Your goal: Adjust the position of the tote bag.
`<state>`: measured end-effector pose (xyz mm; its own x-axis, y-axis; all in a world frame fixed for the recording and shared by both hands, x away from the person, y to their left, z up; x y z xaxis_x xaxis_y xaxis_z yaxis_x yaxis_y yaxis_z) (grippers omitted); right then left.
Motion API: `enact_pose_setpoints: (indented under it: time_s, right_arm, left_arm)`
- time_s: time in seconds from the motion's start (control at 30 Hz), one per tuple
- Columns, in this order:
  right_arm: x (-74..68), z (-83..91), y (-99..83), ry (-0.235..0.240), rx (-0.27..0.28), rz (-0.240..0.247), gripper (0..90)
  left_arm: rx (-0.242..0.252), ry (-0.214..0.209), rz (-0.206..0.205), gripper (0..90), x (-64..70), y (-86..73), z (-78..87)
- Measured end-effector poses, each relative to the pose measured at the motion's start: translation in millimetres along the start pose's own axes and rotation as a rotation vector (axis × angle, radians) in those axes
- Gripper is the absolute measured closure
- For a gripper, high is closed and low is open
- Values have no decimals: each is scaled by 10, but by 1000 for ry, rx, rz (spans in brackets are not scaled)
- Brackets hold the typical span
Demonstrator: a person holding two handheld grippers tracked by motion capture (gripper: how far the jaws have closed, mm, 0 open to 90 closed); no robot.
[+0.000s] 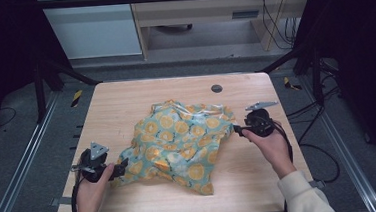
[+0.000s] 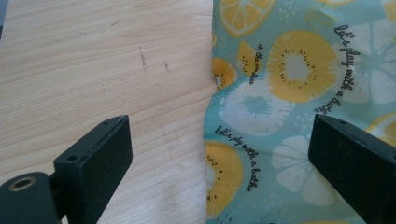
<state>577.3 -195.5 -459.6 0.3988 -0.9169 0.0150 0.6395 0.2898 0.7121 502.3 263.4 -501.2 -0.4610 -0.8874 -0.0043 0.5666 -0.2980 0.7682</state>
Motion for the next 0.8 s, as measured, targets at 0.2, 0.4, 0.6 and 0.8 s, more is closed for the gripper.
enact_pose_setpoints:
  time_s: [0.2,0.4,0.6,0.8]
  right_arm:
    - [48,-340,236,-21,-61,-22,448]
    - [30,-742,214,-35,-150,-66,322]
    - [-15,-837,126,-37,-211,-66,232]
    - [-67,-835,39,-40,-222,-40,239]
  left_arm:
    - [23,-8,17,67,-25,8,38]
    - [21,-8,1,67,-4,11,49]
    - [26,5,2,67,-17,12,62]
    - [21,6,-6,67,-15,1,67]
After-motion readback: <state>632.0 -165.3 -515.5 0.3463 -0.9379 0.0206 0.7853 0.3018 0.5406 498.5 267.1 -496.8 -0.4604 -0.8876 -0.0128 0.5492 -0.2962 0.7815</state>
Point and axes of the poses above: each handheld gripper's, and its own axes: z roughly backward along the jaws, y roughly out of its top, x roughly to its right, the point moved 6 cm from there along -z, roughly forward along the jaws, and after that the axes turned 5 degrees about -y, right-handed, at the moved point
